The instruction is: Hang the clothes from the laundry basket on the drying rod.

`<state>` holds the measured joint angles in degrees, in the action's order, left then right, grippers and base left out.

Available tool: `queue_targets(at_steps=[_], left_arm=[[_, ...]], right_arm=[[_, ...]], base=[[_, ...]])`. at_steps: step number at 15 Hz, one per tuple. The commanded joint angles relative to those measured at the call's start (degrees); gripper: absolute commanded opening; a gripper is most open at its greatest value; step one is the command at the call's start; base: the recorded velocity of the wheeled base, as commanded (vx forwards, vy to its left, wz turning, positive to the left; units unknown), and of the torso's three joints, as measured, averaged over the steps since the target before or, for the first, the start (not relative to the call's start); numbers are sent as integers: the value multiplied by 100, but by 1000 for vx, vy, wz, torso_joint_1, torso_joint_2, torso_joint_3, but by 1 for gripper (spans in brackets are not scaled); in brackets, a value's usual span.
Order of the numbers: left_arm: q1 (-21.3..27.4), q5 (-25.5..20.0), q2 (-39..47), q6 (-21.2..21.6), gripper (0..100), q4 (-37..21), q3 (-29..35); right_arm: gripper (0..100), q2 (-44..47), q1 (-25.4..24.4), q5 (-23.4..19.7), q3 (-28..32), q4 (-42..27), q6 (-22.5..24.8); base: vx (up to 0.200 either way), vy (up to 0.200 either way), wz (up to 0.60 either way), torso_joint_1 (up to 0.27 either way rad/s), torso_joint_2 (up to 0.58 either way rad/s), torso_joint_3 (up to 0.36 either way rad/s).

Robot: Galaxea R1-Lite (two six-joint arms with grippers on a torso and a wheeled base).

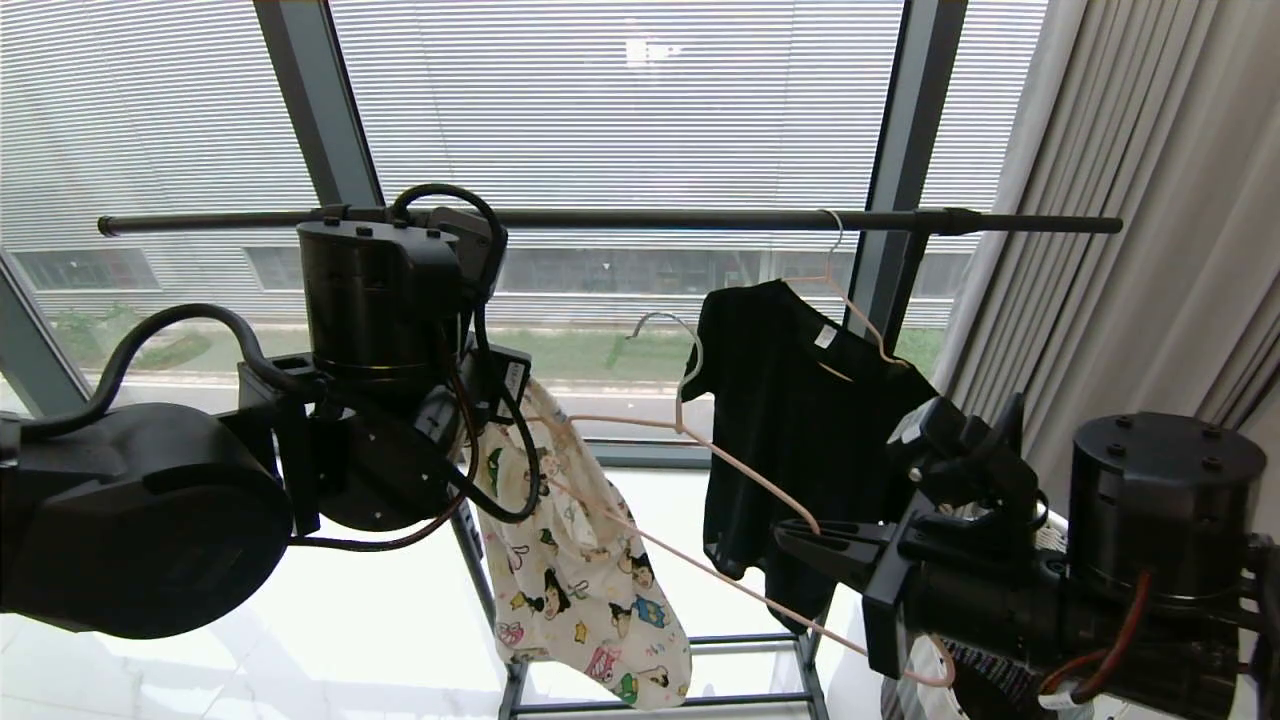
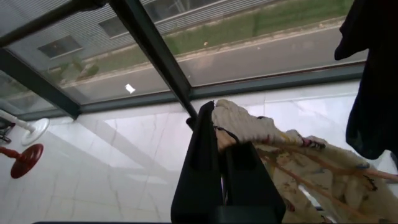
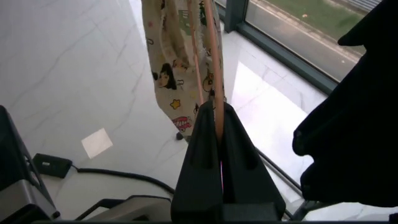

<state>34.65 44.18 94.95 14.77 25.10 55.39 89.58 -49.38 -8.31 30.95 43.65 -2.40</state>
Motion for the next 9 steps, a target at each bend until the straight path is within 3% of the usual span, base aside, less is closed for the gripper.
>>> queue_targets(at_steps=[1,9], left_arm=[[7,-102,-21,-1,0,4,-20],[895,-190,32,-45,0,12,33]], right_arm=[[0,-476,-27,-74,-256,-6,3],[0,165,-150,-100,350,3,-24]], base=[[0,0,0,0,0,0],[0,0,0,0,0,0]])
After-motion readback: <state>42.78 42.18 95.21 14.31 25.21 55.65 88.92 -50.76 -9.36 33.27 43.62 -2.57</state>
